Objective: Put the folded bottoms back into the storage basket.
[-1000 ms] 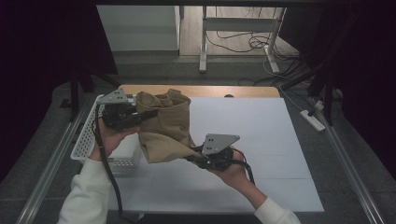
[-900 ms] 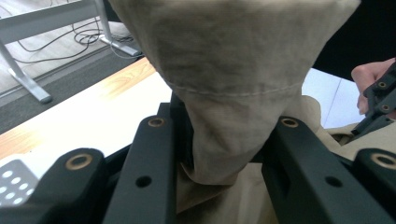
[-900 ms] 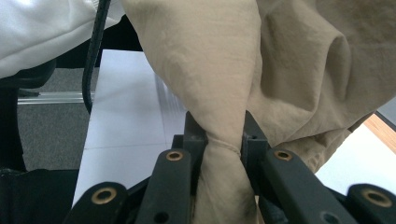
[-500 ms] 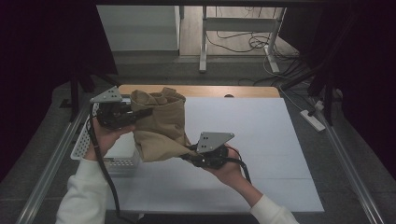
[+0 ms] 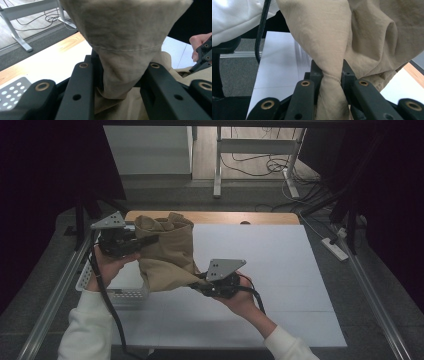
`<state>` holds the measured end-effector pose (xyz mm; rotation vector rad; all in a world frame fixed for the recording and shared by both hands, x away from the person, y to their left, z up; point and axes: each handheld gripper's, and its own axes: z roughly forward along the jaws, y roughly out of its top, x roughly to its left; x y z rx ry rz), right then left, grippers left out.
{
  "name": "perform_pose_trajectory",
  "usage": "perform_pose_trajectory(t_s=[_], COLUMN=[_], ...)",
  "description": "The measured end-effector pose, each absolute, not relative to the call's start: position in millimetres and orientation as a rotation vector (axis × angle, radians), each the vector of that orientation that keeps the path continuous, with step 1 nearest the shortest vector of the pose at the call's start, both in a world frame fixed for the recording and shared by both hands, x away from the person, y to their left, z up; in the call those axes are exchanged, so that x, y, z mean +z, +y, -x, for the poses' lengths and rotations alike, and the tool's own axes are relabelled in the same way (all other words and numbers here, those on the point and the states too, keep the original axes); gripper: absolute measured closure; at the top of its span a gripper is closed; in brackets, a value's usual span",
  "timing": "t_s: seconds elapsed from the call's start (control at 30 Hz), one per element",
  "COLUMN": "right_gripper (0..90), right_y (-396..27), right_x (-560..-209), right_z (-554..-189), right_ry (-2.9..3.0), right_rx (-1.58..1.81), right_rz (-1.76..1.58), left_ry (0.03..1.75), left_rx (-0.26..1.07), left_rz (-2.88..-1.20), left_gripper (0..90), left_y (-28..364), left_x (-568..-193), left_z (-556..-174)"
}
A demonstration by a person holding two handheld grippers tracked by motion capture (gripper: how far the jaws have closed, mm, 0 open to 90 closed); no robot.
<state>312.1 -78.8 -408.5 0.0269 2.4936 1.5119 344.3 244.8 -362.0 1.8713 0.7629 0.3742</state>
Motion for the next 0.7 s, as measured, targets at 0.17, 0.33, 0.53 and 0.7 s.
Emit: perform_pose_trajectory(t_s=[0.17,0.33,0.53,0.7], right_gripper=[77.3,77.3,77.4,77.4], right_y=[-74.3,-71.0,-63.6,-61.4], right_x=[-407.8,-407.1,-408.4,-407.6], right_z=[-313.3,-314.8,-316.4,-317.9], right_ry=[2.496,2.494,2.496,2.496], right_rx=[1.518,1.53,1.54,1.545], right_rz=[-0.018,-0.015,-0.005,0.002], left_ry=[0.772,0.78,0.794,0.8], left_rx=[0.377,0.376,0.376,0.379], left_rz=[-1.866,-1.854,-1.851,-1.847], left_gripper=[71.3,71.3,71.4,71.4], left_y=[249.1,253.6,258.4,260.7], left_x=[-361.7,-361.6,-362.4,-362.4], left_z=[-344.1,-343.6,-343.8,-344.6])
